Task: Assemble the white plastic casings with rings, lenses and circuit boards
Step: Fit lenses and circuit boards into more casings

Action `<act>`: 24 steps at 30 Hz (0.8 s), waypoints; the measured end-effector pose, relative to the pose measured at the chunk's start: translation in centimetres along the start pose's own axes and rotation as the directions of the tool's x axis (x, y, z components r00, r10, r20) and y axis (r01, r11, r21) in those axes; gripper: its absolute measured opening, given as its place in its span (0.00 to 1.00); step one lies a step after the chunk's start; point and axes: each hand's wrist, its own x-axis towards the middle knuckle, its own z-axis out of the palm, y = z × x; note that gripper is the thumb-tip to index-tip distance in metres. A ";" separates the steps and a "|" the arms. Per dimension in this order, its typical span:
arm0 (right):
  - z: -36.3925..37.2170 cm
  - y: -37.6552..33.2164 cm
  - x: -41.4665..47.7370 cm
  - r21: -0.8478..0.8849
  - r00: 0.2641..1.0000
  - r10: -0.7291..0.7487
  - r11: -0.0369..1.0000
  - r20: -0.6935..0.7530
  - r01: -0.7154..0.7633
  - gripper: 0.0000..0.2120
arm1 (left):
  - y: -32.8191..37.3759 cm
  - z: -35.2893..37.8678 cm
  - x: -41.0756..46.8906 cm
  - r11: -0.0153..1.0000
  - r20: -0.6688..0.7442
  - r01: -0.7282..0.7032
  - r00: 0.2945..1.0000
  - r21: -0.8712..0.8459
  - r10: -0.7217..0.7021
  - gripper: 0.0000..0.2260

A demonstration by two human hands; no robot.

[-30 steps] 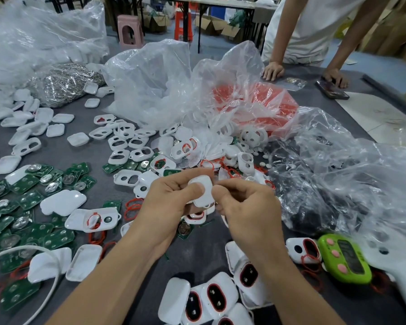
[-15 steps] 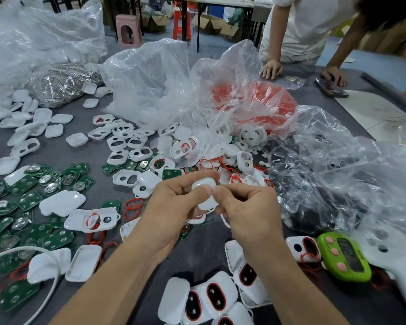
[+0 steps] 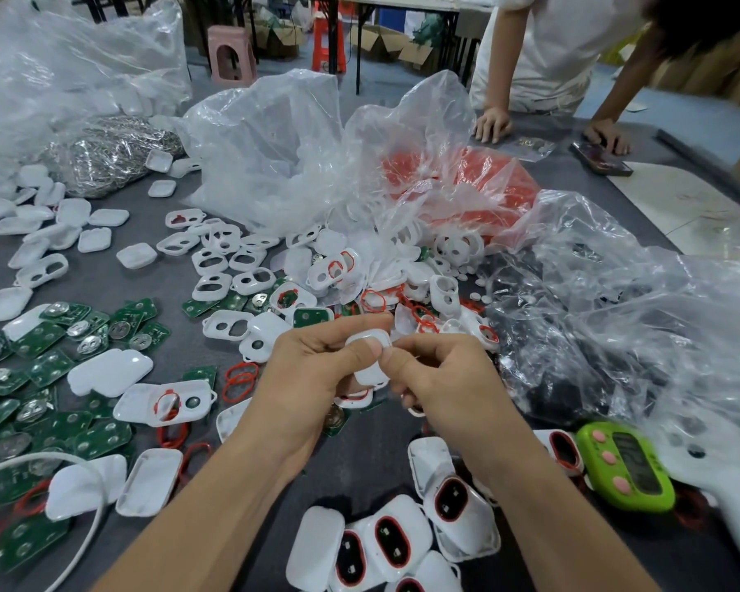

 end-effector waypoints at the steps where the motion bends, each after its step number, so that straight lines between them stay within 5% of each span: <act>1: -0.2 -0.1 0.0 0.040 1.000 0.007 0.999 -0.007 -0.007 0.06 | 0.0 0.0 -0.1 0.999 -0.005 -0.031 0.999 0.044 0.032 0.10; 6: -0.3 0.0 0.2 0.202 0.993 0.052 0.979 -0.111 -0.029 0.13 | -0.2 0.2 -0.5 0.942 -0.004 -0.157 0.986 0.295 0.166 0.09; 9: -0.3 0.0 0.2 0.073 0.990 -0.018 0.997 -0.143 0.029 0.05 | 0.1 0.1 -0.5 0.878 -0.064 -0.169 0.973 0.447 0.220 0.15; 12: -1.1 -0.1 0.1 -0.083 0.983 -0.144 0.987 -0.110 0.135 0.19 | 0.5 -0.2 -0.9 0.767 -0.051 -0.174 0.964 0.617 0.260 0.17; 14: -1.1 -0.5 0.1 -0.060 0.981 -0.181 0.982 -0.066 0.178 0.14 | 0.7 -0.2 -1.2 0.713 -0.040 -0.190 0.955 0.675 0.292 0.12; 16: -1.1 -0.7 -0.1 0.017 0.979 -0.189 0.981 -0.079 0.191 0.09 | 0.7 -0.1 -1.4 0.702 -0.068 -0.202 0.939 0.683 0.336 0.09; 21: -1.0 -1.1 -0.2 0.421 1.000 0.002 0.907 -0.029 0.011 0.05 | 0.7 0.4 -1.4 0.856 -0.101 -0.246 0.941 0.455 0.324 0.09; 24: -1.2 -1.0 -0.2 0.489 1.000 0.021 0.872 0.022 -0.029 0.08 | 0.5 0.6 -1.4 0.886 -0.122 -0.267 0.935 0.379 0.334 0.09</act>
